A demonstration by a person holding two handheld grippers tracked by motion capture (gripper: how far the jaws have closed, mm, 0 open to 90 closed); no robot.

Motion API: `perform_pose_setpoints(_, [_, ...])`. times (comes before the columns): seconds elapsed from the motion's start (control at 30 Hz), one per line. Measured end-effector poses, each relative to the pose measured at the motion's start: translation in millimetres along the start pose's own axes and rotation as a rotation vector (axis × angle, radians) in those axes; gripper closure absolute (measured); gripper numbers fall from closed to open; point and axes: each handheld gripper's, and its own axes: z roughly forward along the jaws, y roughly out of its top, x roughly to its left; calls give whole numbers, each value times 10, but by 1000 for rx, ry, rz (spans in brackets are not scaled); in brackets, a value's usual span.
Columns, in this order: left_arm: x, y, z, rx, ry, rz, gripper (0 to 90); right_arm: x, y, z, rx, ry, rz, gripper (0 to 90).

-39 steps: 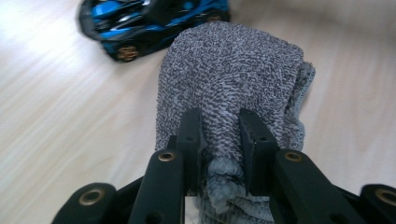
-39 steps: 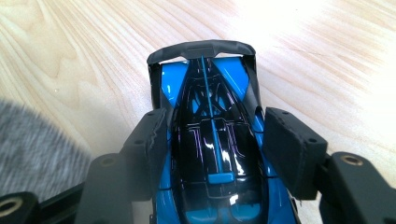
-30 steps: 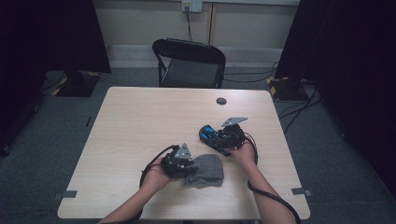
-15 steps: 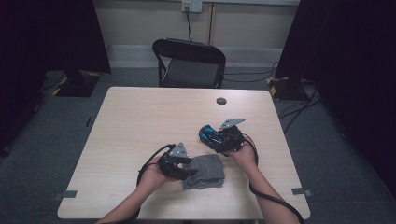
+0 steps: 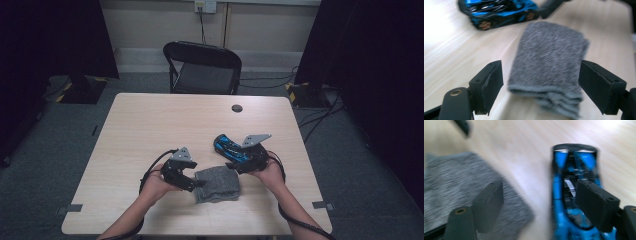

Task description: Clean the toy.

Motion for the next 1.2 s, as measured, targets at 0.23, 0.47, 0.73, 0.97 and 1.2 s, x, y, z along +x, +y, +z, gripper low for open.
perform_pose_setpoints(0.23, [52,-30,-13,-5,28,-13,162,285,-34,-62,8,118,-63,295])
perform_pose_setpoints(0.47, [118,-38,-7,-1,53,-31,162,474,-111,16,45,155,-77,304])
perform_pose_setpoints(0.73, [165,41,-20,-9,77,-29,171,535,-264,130,79,126,-76,352])
perform_pose_setpoints(0.97, [215,99,42,-20,72,-64,170,616,-297,114,89,69,-62,561])
perform_pose_setpoints(1.2, [286,228,176,-19,76,-54,160,646,-327,67,82,47,-20,713])
